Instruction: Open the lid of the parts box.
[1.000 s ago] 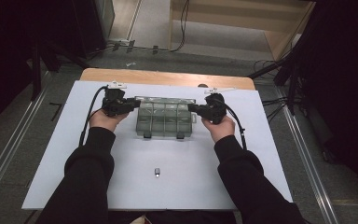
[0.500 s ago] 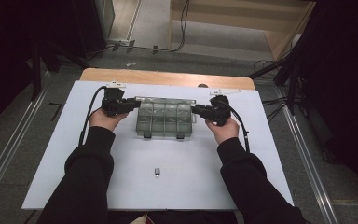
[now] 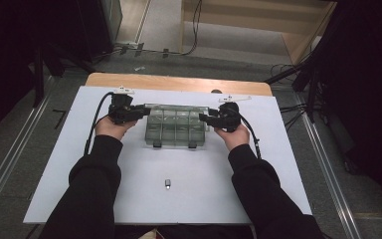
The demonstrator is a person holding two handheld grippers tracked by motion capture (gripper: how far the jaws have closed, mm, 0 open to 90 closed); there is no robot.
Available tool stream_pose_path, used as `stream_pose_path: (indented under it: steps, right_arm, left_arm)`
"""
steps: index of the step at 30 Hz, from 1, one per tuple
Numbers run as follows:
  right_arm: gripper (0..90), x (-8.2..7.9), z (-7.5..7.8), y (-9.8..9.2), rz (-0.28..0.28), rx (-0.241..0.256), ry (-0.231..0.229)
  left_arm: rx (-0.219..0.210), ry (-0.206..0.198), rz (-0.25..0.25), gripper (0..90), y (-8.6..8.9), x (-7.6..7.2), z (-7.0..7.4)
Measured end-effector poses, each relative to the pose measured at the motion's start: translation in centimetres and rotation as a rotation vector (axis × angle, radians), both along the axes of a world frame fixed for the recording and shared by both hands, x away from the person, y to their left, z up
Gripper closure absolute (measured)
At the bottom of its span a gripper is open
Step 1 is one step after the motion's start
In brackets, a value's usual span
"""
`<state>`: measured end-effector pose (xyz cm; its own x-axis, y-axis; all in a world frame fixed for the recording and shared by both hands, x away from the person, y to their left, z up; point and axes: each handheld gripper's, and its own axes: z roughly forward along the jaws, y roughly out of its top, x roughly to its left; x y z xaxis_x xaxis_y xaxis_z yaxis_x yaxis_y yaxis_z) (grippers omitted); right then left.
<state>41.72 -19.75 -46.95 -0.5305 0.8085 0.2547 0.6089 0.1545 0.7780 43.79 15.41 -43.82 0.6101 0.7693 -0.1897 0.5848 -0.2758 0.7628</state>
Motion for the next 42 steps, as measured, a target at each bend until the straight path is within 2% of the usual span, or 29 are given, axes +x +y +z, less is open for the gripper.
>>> stream_pose_path:
  steps: [7,9,13,18,22,27,35,42]
  right_arm:
    - [47.7,0.3,0.3,0.4,0.005,-0.001,-0.010]
    - [50.7,0.4,0.2,0.6,-0.008,0.001,-0.015]
    - [56.2,0.6,0.3,0.4,-0.018,0.009,-0.016]
    - [60.2,0.8,0.6,0.4,-0.025,-0.016,-0.026]
    - [64.1,1.0,0.7,0.2,-0.034,-0.006,-0.016]
    - [64.8,1.2,0.9,0.3,-0.041,-0.013,-0.017]
    - [64.7,1.7,1.3,0.6,-0.064,-0.025,-0.026]
    - [64.7,2.3,1.3,1.0,-0.085,-0.036,-0.028]
  left_arm:
    - [0.002,-0.003,0.001,68.9,0.0,0.1,0.0]
    - [0.007,-0.004,-0.001,68.2,0.0,0.1,0.0]
    - [-0.015,0.008,-0.008,68.1,0.2,0.3,0.0]
    - [-0.001,0.000,-0.008,68.0,0.0,0.4,0.4]
    - [-0.003,0.000,0.001,67.3,-0.1,0.6,0.5]
    - [0.000,-0.010,0.008,67.2,-0.2,1.0,0.8]
    - [-0.018,0.000,0.004,66.2,-0.1,1.8,1.0]
    - [-0.026,-0.025,0.005,65.6,-0.5,2.2,1.2]
